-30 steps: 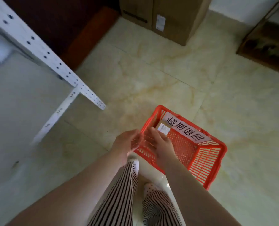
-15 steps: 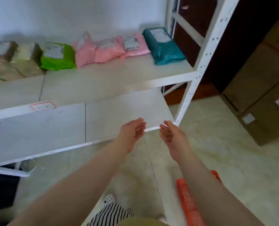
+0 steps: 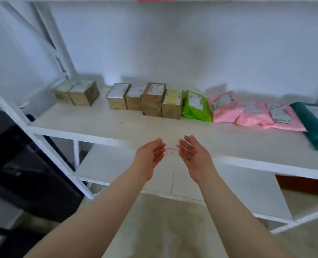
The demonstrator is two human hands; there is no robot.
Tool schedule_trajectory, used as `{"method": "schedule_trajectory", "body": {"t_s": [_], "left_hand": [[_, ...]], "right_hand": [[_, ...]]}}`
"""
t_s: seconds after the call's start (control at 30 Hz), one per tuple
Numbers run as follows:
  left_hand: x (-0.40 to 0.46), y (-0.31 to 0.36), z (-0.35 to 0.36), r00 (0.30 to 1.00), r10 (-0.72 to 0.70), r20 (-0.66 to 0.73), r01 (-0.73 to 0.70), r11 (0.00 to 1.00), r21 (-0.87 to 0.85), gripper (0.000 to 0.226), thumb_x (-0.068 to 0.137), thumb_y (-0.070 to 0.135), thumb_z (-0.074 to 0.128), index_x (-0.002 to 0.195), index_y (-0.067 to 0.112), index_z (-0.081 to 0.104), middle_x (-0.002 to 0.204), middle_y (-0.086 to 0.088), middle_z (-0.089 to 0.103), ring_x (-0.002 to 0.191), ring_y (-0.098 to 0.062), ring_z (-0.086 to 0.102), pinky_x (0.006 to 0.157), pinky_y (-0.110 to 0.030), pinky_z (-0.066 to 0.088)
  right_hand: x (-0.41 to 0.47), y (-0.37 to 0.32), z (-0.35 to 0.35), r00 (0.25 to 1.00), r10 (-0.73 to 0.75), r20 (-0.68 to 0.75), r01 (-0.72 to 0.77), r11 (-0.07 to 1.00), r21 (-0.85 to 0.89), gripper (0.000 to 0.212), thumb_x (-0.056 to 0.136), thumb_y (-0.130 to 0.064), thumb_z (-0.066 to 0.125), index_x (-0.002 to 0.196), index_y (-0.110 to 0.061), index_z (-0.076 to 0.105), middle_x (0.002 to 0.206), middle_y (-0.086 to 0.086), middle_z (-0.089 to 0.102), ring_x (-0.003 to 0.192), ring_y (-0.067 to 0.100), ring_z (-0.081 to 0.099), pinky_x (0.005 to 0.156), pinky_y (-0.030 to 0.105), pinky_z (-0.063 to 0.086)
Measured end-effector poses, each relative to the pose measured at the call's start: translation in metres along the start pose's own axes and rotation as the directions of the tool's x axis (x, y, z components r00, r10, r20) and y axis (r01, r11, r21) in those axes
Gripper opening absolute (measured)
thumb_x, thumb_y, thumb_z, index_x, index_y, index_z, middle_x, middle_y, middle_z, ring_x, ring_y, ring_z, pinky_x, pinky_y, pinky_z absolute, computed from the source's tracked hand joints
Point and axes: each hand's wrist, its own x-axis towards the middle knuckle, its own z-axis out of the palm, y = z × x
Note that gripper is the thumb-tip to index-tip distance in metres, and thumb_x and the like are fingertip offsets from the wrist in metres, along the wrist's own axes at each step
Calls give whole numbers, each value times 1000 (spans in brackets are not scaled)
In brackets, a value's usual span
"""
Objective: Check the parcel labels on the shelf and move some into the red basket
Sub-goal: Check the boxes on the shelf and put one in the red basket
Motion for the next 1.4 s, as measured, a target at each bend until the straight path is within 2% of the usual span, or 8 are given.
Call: {"method": "schedule_trajectory", "body": {"t_s": [0.4, 0.57, 0.77, 0.9, 1.03, 1.17, 1.27, 1.4], "left_hand": [[83, 134, -109, 974, 1, -226, -51, 975, -214, 27, 89, 26, 69, 109, 8, 66, 100, -9, 66, 87, -17, 64, 74, -26, 54], [131, 164, -111, 960, -7, -281, -46, 982, -181, 36, 83, 34, 75, 105, 8, 62, 104, -9, 63, 100, -19, 64, 91, -32, 53], [190, 199, -109, 928, 19, -371, -68, 990, -121, 36, 81, 38, 76, 97, 10, 58, 92, -6, 54, 81, -14, 57, 98, -30, 50], [224, 216, -113, 925, 6, -379, -30, 998, -58, 28, 83, 37, 75, 78, 15, 58, 79, -2, 48, 72, -12, 48, 85, -28, 49], [258, 233, -116, 943, 29, -332, -9, 998, 61, 61, 78, 44, 76, 128, 15, 56, 112, -5, 62, 97, -19, 54, 83, -30, 45], [291, 245, -118, 956, 44, -290, 14, 981, 195, 79, 78, 49, 74, 143, 20, 40, 137, -8, 53, 123, -29, 51, 93, -38, 43], [304, 248, -123, 973, 34, -227, 32, 959, 282, 73, 84, 41, 72, 144, 15, 40, 137, -11, 54, 121, -30, 54, 95, -39, 44], [308, 251, -135, 993, 87, -75, -61, 954, 294, 22, 94, 23, 62, 115, 16, 57, 110, -7, 65, 88, -19, 64, 80, -31, 50]], "right_hand": [[87, 64, 202, 982, 183, 34, -178, 976, -123, 27, 92, -34, 69, 105, -11, 67, 107, 9, 71, 95, 21, 66, 86, 30, 56], [138, 68, 238, 977, 215, 11, -210, 963, -171, 35, 89, -39, 72, 108, -10, 63, 106, 9, 67, 97, 21, 64, 95, 35, 55], [197, 67, 279, 955, 293, -58, -298, 921, -252, 41, 85, -51, 72, 92, -13, 57, 99, 5, 60, 86, 19, 57, 107, 42, 47], [222, 68, 295, 941, 317, -120, -338, 903, -266, 51, 84, -51, 73, 112, -12, 58, 99, 6, 59, 94, 22, 56, 109, 46, 45], [239, 71, 308, 935, 304, -183, -344, 904, -255, 47, 84, -48, 74, 112, -16, 52, 108, 11, 59, 104, 27, 59, 100, 43, 52], [252, 80, 323, 927, 286, -242, -336, 920, -202, 50, 83, -52, 73, 113, -15, 58, 103, 11, 60, 95, 27, 58, 88, 41, 54], [257, 87, 334, 918, 274, -288, -328, 931, -158, 47, 84, -55, 70, 106, -15, 58, 105, 12, 60, 98, 29, 60, 90, 42, 53], [259, 94, 343, 916, 229, -328, -280, 953, -116, 44, 86, -55, 69, 105, -15, 61, 93, 9, 59, 83, 25, 57, 76, 38, 52]]}}
